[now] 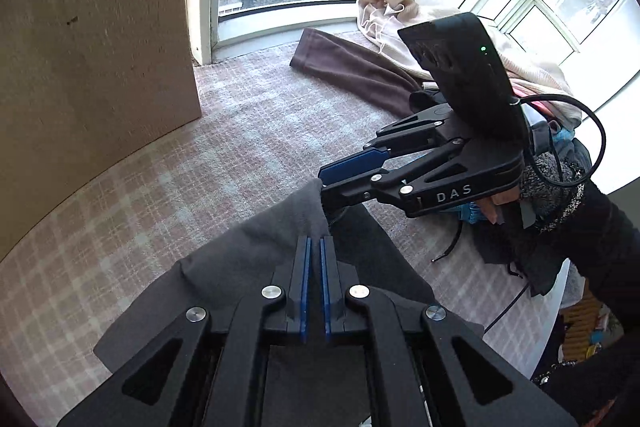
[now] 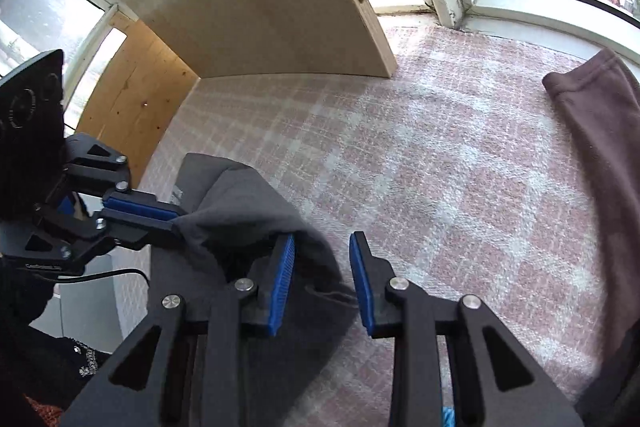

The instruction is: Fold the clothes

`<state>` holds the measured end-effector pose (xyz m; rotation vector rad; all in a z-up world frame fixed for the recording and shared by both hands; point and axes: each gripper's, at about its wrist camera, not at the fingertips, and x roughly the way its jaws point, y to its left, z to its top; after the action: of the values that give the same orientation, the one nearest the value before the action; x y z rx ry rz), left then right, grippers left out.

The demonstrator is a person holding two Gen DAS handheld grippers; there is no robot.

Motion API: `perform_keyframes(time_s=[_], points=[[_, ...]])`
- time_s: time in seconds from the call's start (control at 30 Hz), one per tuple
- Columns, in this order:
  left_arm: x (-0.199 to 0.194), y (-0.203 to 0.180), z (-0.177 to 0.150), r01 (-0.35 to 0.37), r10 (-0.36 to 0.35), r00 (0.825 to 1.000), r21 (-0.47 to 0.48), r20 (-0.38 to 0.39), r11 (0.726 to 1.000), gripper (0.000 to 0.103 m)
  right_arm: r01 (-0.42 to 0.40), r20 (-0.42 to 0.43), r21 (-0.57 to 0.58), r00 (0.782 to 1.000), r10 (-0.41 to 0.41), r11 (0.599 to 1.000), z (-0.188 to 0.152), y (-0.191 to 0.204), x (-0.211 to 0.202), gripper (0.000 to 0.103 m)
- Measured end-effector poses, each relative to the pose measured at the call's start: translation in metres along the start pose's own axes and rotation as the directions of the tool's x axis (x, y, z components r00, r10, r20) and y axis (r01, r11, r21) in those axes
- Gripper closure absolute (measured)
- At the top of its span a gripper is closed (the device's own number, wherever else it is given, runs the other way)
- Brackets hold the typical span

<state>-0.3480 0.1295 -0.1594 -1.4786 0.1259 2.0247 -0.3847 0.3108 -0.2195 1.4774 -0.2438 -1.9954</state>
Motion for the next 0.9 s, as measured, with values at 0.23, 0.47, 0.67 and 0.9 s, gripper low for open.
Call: perform_keyframes(time_s=[0.23,0.47,0.67,0.9], points=[[0.003,0.000,0.001,0.017,-0.017,1.000,0.005,-0.005,1.000,0.099,-0.355,0.149,0.258,0.933,0.326,0.899,-0.020,-0.025,-0.029,0.075],[0.009,-0.003,0.002,0.006,-0.005,1.000,0.032,-0.012,0.999,0.099,-0.496,0.203,0.482,0.865,0.459,0.722,-0.027,-0.045,0.005,0.075],[0.012,-0.007,0.002,-0.009,0.010,1.000,0.053,-0.018,0.999,0.099,-0.467,0.198,0.416,0.884,0.424,0.780,-0.011,-0.029,0.006,0.086],[0.014,-0.010,-0.001,-0.020,0.022,0.999,0.073,-0.027,0.997,0.085,-0.269,0.129,0.388,0.963,0.237,0.882,0.007,-0.036,-0.007,0.098]])
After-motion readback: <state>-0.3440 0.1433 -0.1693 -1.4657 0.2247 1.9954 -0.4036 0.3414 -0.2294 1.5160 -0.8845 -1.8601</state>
